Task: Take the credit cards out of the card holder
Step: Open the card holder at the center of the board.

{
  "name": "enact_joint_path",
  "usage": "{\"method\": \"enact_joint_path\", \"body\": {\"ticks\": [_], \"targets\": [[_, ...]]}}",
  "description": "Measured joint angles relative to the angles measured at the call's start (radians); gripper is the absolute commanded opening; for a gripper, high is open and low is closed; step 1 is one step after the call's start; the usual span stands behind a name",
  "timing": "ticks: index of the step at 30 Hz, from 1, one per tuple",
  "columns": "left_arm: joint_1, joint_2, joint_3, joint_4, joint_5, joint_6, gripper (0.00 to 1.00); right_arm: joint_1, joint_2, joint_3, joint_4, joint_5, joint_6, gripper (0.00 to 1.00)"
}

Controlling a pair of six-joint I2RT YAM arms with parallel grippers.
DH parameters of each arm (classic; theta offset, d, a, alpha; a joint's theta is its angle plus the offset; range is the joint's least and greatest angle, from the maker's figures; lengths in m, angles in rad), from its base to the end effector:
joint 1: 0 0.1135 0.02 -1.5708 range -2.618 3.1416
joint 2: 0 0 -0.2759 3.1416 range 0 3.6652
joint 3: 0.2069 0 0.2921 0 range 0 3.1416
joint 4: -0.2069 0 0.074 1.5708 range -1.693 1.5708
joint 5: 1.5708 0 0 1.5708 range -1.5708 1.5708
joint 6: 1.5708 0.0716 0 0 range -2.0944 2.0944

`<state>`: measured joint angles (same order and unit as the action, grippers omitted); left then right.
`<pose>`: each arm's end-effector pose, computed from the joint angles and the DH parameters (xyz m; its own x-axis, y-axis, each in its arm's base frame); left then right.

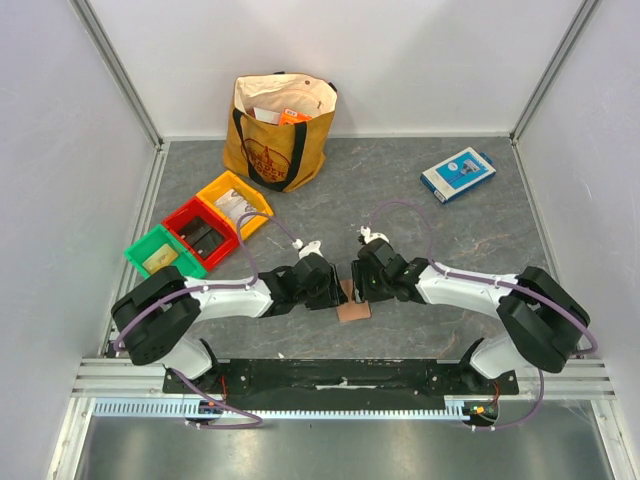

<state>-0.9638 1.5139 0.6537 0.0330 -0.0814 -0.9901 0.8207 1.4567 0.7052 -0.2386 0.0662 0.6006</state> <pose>0.1957 -0.2716 0.1044 -0.8885 -0.1814 -0.4214 0.0809 0.8421 -0.5331 0.2204 0.2296 0.1147 -0.8688 -0.1052 -0.4839 -0.2597 0.9288 0.2644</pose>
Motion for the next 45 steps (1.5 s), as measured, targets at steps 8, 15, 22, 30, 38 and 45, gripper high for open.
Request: {"method": "enact_joint_path", "body": {"ticks": [8, 15, 22, 30, 38, 45], "targets": [[-0.009, 0.021, 0.009, -0.012, -0.030, -0.007, 0.22, 0.061, 0.034, 0.033, -0.006, 0.041, -0.011, 0.57], [-0.013, 0.024, 0.009, -0.018, -0.055, -0.023, 0.02, 0.100, 0.045, 0.063, -0.055, 0.124, -0.012, 0.63], [-0.023, 0.023, 0.009, -0.018, -0.076, -0.033, 0.02, 0.132, 0.060, 0.113, -0.134, 0.238, -0.021, 0.58], [-0.033, 0.019, 0.009, -0.015, -0.095, -0.051, 0.02, 0.153, 0.065, 0.134, -0.163, 0.272, -0.015, 0.45], [-0.034, 0.012, 0.009, -0.024, -0.100, -0.063, 0.28, 0.153, 0.092, 0.137, -0.159, 0.271, 0.009, 0.40], [-0.037, -0.013, -0.006, -0.017, -0.092, -0.088, 0.64, 0.150, 0.088, 0.123, -0.136, 0.254, 0.025, 0.32]]}}
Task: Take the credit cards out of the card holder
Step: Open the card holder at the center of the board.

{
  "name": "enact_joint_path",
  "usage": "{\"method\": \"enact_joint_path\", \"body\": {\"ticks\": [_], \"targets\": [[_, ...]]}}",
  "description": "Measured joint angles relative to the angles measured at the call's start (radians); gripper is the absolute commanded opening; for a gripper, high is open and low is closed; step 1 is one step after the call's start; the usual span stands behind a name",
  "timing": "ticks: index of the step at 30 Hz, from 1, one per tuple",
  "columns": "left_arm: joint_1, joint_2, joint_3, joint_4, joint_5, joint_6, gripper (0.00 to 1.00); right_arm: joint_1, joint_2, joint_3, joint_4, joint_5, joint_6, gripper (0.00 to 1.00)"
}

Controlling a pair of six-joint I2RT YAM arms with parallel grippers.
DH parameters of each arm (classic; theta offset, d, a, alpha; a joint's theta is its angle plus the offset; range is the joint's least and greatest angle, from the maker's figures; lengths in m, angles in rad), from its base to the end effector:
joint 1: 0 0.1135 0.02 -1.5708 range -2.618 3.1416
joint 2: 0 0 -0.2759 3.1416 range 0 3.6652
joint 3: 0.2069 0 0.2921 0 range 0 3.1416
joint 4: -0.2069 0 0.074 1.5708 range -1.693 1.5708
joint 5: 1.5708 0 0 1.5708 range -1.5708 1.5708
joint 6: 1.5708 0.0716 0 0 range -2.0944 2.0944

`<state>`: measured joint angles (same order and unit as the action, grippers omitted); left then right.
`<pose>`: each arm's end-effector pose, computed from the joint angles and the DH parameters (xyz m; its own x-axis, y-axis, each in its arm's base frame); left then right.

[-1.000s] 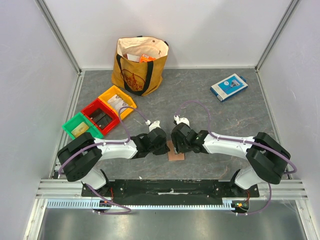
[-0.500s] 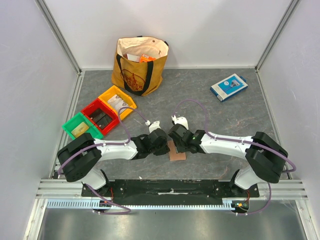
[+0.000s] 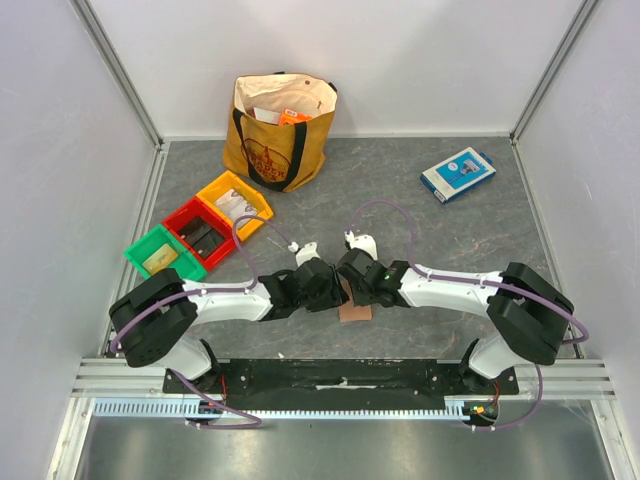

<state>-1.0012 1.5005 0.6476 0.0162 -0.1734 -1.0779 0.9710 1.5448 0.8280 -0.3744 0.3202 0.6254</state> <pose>0.1887 -0.2718 0.1056 -0.8653 -0.2579 -0.4298 0.0103 0.8482 -0.5296 0.2067 0.2624 0.1208 -0.8167 -0.2099 -0.5376 -0.2755 0.9603 0.0437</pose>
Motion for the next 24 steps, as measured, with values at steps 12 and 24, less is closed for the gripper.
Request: {"method": "enact_joint_path", "body": {"ticks": [12, 24], "targets": [[0.000, 0.067, 0.034, 0.046, 0.027, -0.002, 0.35, -0.021, -0.028, -0.039, 0.045, -0.028, 0.006, 0.19], [0.003, 0.089, 0.059, -0.006, -0.001, -0.013, 0.02, -0.073, -0.083, -0.100, 0.108, -0.085, 0.002, 0.00]]}}
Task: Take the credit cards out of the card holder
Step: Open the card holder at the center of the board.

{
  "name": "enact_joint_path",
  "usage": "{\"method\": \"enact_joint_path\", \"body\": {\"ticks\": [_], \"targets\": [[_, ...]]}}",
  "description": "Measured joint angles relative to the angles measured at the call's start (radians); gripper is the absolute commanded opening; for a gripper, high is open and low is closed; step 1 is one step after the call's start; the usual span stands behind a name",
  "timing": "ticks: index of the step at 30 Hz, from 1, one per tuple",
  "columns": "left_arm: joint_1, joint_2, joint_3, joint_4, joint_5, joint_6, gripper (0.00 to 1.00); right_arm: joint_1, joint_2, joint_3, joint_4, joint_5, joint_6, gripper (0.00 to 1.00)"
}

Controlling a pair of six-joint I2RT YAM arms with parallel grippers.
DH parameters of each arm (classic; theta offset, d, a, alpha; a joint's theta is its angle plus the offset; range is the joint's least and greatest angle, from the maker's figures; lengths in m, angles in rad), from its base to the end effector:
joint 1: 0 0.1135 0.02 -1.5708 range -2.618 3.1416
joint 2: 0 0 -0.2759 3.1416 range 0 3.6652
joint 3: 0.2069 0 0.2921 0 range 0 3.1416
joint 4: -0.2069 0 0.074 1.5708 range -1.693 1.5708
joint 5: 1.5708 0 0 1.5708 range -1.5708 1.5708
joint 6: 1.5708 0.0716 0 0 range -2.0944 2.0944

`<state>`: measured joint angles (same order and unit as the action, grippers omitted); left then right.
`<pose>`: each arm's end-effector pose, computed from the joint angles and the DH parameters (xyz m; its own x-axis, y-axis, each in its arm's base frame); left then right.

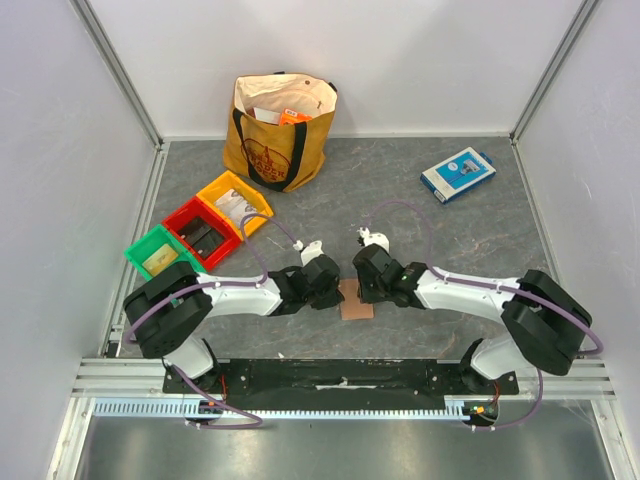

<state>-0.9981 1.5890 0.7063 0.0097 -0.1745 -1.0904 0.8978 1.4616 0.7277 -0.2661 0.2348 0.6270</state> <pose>0.1978 -0.2839 0.0959 -0.8723 -0.2588 -0.4149 -0.0137 0.8611 -0.5083 0.2125 0.2398 0.1200 -0.8250 -0.1195 -0.5524 -0.2446 0.9566 0.1585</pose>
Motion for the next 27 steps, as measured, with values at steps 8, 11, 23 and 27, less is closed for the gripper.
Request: {"method": "enact_joint_path", "body": {"ticks": [8, 11, 23, 27], "targets": [[-0.004, 0.006, 0.008, -0.004, -0.007, -0.019, 0.02, -0.098, -0.085, -0.095, 0.098, -0.159, -0.002, 0.00], [-0.004, 0.005, 0.008, -0.005, -0.009, -0.024, 0.02, -0.150, -0.114, -0.142, 0.155, -0.243, 0.002, 0.00], [-0.003, -0.004, 0.007, -0.019, -0.016, -0.028, 0.09, -0.183, -0.161, -0.117, 0.079, -0.306, -0.064, 0.31], [-0.003, -0.022, -0.002, -0.033, -0.023, -0.028, 0.19, -0.172, -0.226, -0.081, 0.004, -0.252, -0.085, 0.26]]}}
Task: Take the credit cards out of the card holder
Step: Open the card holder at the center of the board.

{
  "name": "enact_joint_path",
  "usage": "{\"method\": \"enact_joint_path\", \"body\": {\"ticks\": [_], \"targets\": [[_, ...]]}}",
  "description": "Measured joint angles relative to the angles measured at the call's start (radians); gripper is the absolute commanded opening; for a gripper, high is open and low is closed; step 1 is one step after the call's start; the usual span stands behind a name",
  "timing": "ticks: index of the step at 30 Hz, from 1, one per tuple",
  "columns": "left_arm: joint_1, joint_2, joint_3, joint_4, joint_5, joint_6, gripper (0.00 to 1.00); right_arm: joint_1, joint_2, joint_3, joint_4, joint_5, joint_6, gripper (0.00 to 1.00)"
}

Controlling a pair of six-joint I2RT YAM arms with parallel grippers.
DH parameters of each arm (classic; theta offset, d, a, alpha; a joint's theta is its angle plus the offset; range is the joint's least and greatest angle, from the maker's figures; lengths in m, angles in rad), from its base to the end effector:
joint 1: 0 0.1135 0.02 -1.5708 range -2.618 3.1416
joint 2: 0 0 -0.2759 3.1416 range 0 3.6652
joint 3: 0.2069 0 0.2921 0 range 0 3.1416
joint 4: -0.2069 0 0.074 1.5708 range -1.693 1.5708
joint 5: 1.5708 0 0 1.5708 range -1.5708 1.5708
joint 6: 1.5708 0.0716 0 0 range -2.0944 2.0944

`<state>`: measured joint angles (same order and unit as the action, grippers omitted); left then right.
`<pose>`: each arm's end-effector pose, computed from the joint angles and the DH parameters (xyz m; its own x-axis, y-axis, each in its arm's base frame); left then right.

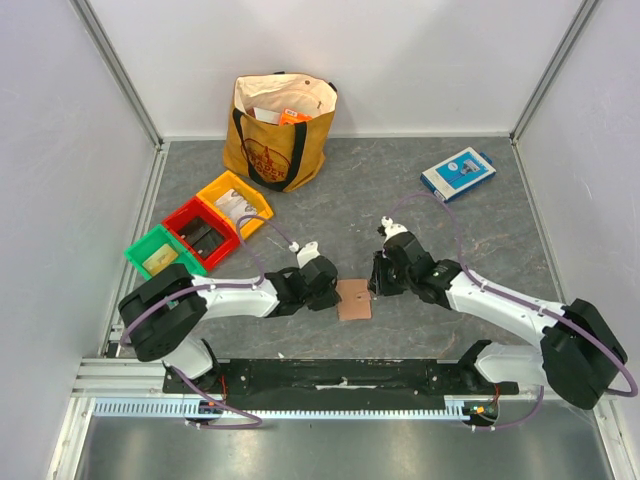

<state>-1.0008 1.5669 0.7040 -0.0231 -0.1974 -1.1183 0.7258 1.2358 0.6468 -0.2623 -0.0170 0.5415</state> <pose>0.1962 -0.2800 0.0995 -0.8650 -0.2847 -0.4132 -0.0442 0.8635 -0.5024 0.2208 0.1976 0.1556 -0.8285 -0.0462 -0.5581 -0.2859 0.8918 0.3506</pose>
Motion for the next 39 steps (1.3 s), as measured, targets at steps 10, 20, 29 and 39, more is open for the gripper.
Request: {"method": "enact_joint_path", "body": {"ticks": [10, 20, 29, 39], "targets": [[0.002, -0.069, -0.066, 0.010, -0.001, -0.010, 0.48, 0.004, 0.010, -0.056, -0.023, 0.005, 0.020, 0.21], [0.024, -0.108, -0.121, 0.083, 0.043, -0.045, 0.59, 0.006, 0.064, -0.066, 0.091, -0.080, 0.061, 0.21], [0.045, -0.092, -0.131, 0.135, 0.089, -0.065, 0.59, 0.006, 0.145, -0.084, 0.196, -0.120, 0.092, 0.17], [0.070, -0.072, -0.145, 0.175, 0.123, -0.077, 0.34, 0.002, 0.205, -0.084, 0.292, -0.146, 0.106, 0.16]]}}
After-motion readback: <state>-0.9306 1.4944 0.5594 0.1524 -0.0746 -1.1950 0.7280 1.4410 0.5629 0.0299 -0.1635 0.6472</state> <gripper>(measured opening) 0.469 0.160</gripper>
